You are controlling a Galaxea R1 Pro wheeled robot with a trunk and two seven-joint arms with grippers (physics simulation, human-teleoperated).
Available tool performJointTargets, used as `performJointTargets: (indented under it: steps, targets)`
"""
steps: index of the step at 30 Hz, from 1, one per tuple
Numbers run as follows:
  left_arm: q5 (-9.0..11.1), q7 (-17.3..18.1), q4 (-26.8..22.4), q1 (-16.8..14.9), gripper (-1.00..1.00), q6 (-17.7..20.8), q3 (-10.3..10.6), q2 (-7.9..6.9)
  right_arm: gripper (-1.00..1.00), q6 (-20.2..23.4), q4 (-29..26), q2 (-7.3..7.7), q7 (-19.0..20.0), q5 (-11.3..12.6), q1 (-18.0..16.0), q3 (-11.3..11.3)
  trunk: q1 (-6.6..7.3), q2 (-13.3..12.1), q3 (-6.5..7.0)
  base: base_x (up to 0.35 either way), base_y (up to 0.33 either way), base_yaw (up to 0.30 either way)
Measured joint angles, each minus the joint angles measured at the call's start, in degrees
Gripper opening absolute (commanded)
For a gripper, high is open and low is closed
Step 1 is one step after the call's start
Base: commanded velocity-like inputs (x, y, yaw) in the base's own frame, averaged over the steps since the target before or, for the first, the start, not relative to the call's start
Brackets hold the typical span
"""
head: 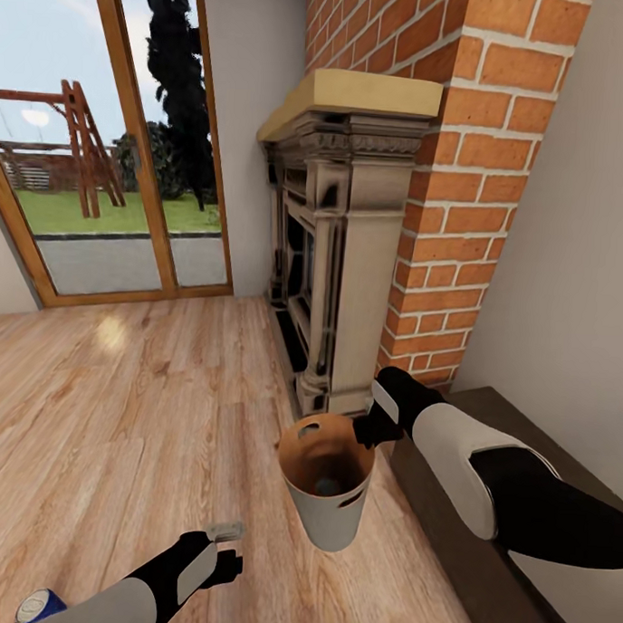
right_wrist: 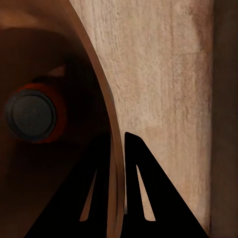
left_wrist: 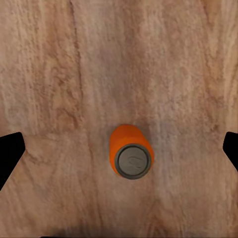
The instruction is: Put the three can of soda from the living room inside the tash can in the kitchen.
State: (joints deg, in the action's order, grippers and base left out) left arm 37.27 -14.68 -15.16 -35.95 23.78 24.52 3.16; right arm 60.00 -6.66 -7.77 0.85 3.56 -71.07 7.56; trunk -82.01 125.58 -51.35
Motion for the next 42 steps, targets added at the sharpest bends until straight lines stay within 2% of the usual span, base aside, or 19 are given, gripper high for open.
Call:
performJointTargets:
  steps: [21,27,34,36,42]
  targets:
    - [-0.15,0.38,0.38,0.41,1.0,0.07,-0.08,0.11,-1.0,0.0,0.41,-0.1,0.05,-0.13,-0.18,-0.49,-4.61,8.42,-3.77,0.0,0.0,0.0]
    - [-0.08,1.48,0.39,0.73,1.0,-0.15,-0.08,1.42,-1.0,0.0,0.44,-0.73,0.1,0.17,-0.17,-0.68,-5.93,10.83,-4.85,0.0,0.0,0.0]
    - [-0.1,2.64,0.39,0.79,1.0,-0.26,-0.04,2.12,-1.0,0.0,0.53,-0.89,0.08,-0.15,-0.22,-0.49,-7.47,13.63,-6.11,0.0,0.0,0.0]
    - [-0.14,3.19,0.39,0.79,1.0,-0.33,-0.05,2.36,-1.0,0.0,0.52,-0.95,0.07,-0.33,-0.24,-0.43,-7.47,13.65,-6.11,0.0,0.0,0.0]
    - [0.05,3.72,0.39,0.82,1.0,-0.51,-0.08,2.51,-1.0,0.0,0.51,-0.94,0.12,0.31,-0.4,-0.84,-8.57,15.64,-7.0,0.0,0.0,0.0]
